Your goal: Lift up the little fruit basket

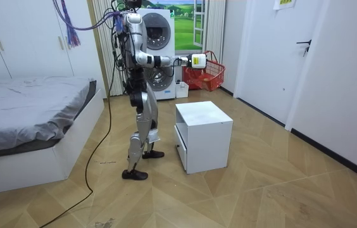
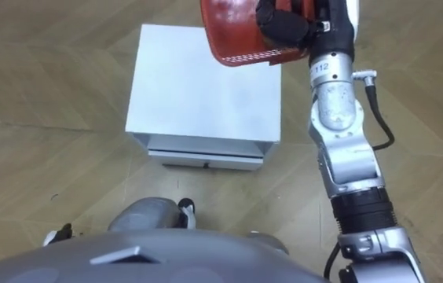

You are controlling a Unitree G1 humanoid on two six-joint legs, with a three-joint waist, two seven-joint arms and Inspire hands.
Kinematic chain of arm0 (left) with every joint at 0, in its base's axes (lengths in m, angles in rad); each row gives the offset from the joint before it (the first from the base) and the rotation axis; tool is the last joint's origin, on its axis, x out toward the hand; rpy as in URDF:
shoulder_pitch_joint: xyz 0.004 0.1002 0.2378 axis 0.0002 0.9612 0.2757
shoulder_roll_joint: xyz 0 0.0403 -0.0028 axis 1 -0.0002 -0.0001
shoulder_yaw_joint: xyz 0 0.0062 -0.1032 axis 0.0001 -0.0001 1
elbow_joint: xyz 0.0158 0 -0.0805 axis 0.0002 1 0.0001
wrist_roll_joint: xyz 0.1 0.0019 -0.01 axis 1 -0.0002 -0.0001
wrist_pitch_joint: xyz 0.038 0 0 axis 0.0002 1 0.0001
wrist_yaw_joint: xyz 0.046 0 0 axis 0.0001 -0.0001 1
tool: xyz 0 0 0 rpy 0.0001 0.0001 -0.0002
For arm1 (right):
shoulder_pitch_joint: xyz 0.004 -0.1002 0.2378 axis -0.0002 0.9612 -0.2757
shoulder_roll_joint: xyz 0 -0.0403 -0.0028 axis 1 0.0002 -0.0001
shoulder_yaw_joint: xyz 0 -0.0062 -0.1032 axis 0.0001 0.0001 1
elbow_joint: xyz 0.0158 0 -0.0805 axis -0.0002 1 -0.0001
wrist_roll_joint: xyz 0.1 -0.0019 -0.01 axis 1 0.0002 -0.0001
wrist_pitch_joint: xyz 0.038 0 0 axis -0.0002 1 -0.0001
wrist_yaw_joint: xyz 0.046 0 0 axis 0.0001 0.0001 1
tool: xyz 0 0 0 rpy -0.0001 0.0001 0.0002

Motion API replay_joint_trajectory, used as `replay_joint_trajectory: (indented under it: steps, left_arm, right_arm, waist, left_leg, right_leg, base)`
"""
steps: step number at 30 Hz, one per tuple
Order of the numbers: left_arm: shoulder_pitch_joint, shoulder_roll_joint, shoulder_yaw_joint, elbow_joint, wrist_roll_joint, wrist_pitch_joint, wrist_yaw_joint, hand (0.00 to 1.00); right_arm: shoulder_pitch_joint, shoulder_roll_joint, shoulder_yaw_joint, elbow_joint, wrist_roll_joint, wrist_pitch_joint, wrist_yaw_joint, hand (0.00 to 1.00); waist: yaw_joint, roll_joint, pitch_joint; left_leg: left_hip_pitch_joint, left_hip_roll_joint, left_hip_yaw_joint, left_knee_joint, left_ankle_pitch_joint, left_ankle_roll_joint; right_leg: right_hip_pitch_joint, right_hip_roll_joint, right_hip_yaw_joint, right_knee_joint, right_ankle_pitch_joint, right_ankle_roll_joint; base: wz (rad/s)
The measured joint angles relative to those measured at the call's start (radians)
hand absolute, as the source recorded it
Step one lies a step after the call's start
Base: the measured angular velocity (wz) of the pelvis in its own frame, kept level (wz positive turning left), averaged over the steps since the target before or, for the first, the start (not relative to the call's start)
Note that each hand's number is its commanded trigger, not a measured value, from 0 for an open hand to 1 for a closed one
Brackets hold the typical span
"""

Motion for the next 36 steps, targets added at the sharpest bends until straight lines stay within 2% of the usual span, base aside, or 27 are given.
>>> replay_joint_trajectory:
  steps: [3,6,7,9,11,14,21,22,23,24,36]
  left_arm:
    - [0.008,0.001,0.000,-0.002,0.005,0.006,-0.001,0.00]
    - [0.019,0.001,0.004,-0.005,0.010,0.017,-0.018,0.00]
    - [0.020,0.001,0.007,-0.004,0.010,0.017,-0.020,0.00]
    - [0.022,0.001,0.020,0.001,0.010,0.021,-0.024,0.00]
    - [0.021,0.002,0.021,0.001,0.009,0.022,-0.037,0.00]
    - [0.023,0.002,0.021,0.005,0.009,0.021,-0.043,0.00]
    - [0.017,0.003,0.021,0.003,0.008,0.017,-0.060,0.00]
    - [0.017,0.004,0.021,0.001,0.008,0.017,-0.060,0.00]
    - [0.017,0.005,0.021,0.000,0.008,0.017,-0.060,0.00]
    - [0.017,0.006,0.021,0.000,0.008,0.016,-0.060,0.00]
    - [0.015,0.012,0.020,0.001,0.007,0.011,-0.061,0.00]
  right_arm:
    - [0.000,-0.002,0.026,0.039,0.001,0.013,0.022,1.00]
    - [0.000,0.003,0.044,0.109,-0.019,0.025,0.053,1.00]
    - [0.000,0.005,0.045,0.129,-0.025,0.025,0.057,1.00]
    - [0.000,0.013,0.046,0.195,-0.035,0.038,0.065,1.00]
    - [0.000,0.019,0.046,0.214,-0.038,0.047,0.071,1.00]
    - [0.000,0.034,0.049,0.219,-0.030,0.046,0.072,1.00]
    - [-0.012,0.037,0.055,0.294,0.011,0.045,0.060,1.00]
    - [-0.012,0.037,0.055,0.298,0.015,0.045,0.060,0.98]
    - [-0.012,0.037,0.055,0.300,0.021,0.045,0.060,0.13]
    - [-0.012,0.038,0.055,0.300,0.029,0.045,0.060,0.00]
    - [-0.013,0.050,0.075,0.368,0.053,0.045,0.062,0.00]
  waist:
    - [0.012,-0.006,-0.0040]
    - [0.041,-0.012,-0.0065]
    - [0.046,-0.013,-0.0066]
    - [0.052,-0.021,-0.0018]
    - [0.059,-0.023,-0.0013]
    - [0.063,-0.023,0.0005]
    - [0.054,-0.023,0.0015]
    - [0.054,-0.023,0.0015]
    - [0.054,-0.024,0.0020]
    - [0.054,-0.024,0.0024]
    - [0.056,-0.042,0.0116]
  left_leg:
    - [-0.023,0.001,-0.006,0.020,0.000,0.000]
    - [-0.042,-0.002,-0.019,0.023,0.003,0.002]
    - [-0.046,-0.004,-0.021,0.023,0.004,0.002]
    - [-0.055,-0.011,-0.027,0.025,0.006,0.005]
    - [-0.073,-0.012,-0.033,0.027,0.008,0.006]
    - [-0.090,-0.016,-0.035,0.029,0.012,0.006]
    - [-0.128,-0.018,-0.044,0.024,0.013,0.005]
    - [-0.132,-0.018,-0.043,0.024,0.013,0.005]
    - [-0.139,-0.018,-0.042,0.024,0.013,0.005]
    - [-0.141,-0.018,-0.042,0.024,0.013,0.005]
    - [-0.161,-0.022,-0.042,0.014,0.013,0.006]
  right_leg:
    - [-0.013,0.002,-0.020,0.003,-0.003,-0.005]
    - [-0.029,0.001,-0.025,0.005,-0.003,-0.005]
    - [-0.031,0.001,-0.028,0.004,-0.004,-0.004]
    - [-0.033,-0.002,-0.041,0.002,-0.005,-0.002]
    - [-0.049,-0.003,-0.047,0.004,-0.006,-0.001]
    - [-0.066,-0.005,-0.048,0.010,-0.005,-0.001]
    - [-0.102,-0.008,-0.072,0.020,-0.005,-0.001]
    - [-0.103,-0.008,-0.072,0.020,-0.005,-0.001]
    - [-0.109,-0.009,-0.072,0.020,-0.005,-0.001]
    - [-0.111,-0.009,-0.073,0.020,-0.005,-0.001]
    - [-0.136,-0.016,-0.092,0.022,-0.005,0.000]
  base:
    - [0.15]
    - [0.04]
    - [0.09]
    - [0.18]
    - [0.11]
    - [0.03]
    - [0.04]
    - [0.00]
    - [0.00]
    - [0.00]
    - [0.00]
